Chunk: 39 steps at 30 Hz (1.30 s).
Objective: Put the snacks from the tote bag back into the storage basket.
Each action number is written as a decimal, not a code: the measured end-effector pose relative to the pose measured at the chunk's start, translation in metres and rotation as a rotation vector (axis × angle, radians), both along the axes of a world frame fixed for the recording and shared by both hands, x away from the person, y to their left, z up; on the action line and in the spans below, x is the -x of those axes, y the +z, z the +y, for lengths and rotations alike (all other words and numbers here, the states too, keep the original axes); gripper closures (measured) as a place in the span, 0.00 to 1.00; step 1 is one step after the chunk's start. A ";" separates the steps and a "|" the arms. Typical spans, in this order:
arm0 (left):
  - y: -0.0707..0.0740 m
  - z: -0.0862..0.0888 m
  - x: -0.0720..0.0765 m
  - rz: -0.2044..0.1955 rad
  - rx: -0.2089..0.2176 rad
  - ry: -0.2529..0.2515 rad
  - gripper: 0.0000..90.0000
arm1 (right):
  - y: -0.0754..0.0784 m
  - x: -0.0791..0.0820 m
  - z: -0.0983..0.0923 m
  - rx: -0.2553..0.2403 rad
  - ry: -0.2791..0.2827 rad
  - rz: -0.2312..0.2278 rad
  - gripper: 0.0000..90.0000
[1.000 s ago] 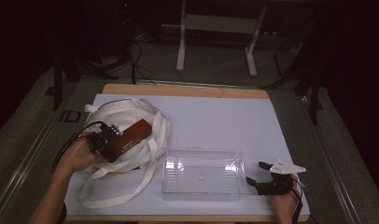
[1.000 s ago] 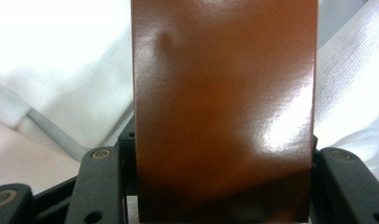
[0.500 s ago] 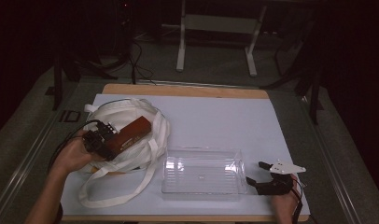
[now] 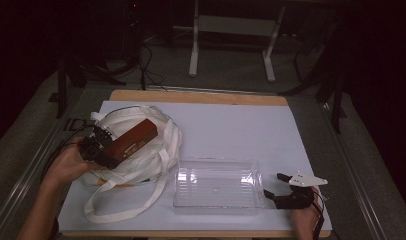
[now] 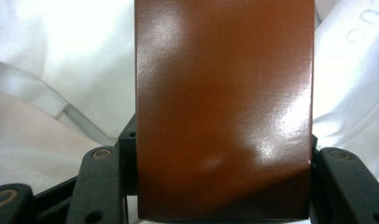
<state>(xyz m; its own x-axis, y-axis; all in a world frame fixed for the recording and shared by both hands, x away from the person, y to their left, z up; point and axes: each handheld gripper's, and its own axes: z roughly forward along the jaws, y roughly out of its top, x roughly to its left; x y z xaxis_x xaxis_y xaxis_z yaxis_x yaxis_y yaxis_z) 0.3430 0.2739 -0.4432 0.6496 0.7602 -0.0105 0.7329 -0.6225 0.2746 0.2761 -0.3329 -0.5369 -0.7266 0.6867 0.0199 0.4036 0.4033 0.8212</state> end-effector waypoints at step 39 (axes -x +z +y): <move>0.049 -0.004 0.028 -0.132 0.100 -0.202 0.49 | 0.000 0.001 0.000 0.001 -0.002 0.000 0.16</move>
